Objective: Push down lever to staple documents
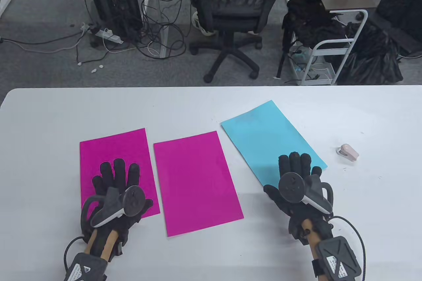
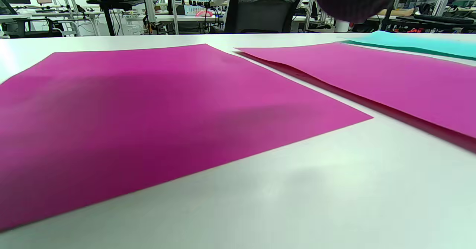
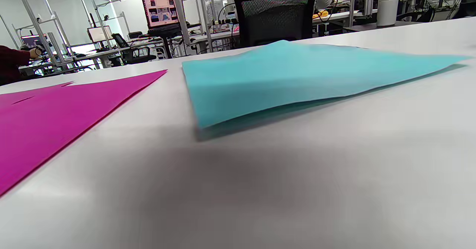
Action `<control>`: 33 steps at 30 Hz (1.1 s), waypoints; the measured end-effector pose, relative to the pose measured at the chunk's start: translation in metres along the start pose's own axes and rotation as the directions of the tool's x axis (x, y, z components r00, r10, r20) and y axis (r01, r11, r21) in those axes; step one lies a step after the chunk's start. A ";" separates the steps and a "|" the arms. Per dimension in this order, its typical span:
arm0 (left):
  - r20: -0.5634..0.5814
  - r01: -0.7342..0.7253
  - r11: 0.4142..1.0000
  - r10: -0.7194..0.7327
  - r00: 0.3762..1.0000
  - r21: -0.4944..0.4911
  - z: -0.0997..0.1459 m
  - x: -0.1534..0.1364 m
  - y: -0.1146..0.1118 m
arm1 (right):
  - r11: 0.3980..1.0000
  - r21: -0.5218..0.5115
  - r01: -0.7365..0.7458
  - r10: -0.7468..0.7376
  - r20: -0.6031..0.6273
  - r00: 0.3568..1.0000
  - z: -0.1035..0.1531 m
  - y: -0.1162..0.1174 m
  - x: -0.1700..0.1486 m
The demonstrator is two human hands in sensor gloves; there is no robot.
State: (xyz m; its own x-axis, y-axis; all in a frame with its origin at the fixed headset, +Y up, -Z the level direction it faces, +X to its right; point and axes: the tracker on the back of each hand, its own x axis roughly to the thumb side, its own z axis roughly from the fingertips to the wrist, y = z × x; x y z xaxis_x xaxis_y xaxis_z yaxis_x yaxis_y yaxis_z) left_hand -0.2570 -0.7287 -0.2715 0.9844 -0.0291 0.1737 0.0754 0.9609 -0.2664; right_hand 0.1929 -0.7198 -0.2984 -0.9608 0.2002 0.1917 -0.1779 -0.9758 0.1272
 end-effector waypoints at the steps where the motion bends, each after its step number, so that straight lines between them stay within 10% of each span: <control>1: 0.000 -0.004 1.000 0.004 1.000 0.001 0.000 0.000 0.000 | 1.000 -0.001 -0.003 0.003 0.000 1.000 0.000 0.000 0.000; 33: -0.060 -0.083 0.997 0.083 0.995 0.007 -0.007 -0.012 0.001 | 1.000 -0.005 -0.003 0.002 -0.011 1.000 0.000 -0.002 -0.005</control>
State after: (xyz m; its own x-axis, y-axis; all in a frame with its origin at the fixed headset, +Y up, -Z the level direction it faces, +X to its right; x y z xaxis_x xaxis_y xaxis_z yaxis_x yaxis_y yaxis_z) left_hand -0.2674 -0.7288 -0.2804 0.9950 0.0343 0.0936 -0.0075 0.9620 -0.2728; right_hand 0.1981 -0.7190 -0.2998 -0.9635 0.1968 0.1814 -0.1766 -0.9767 0.1219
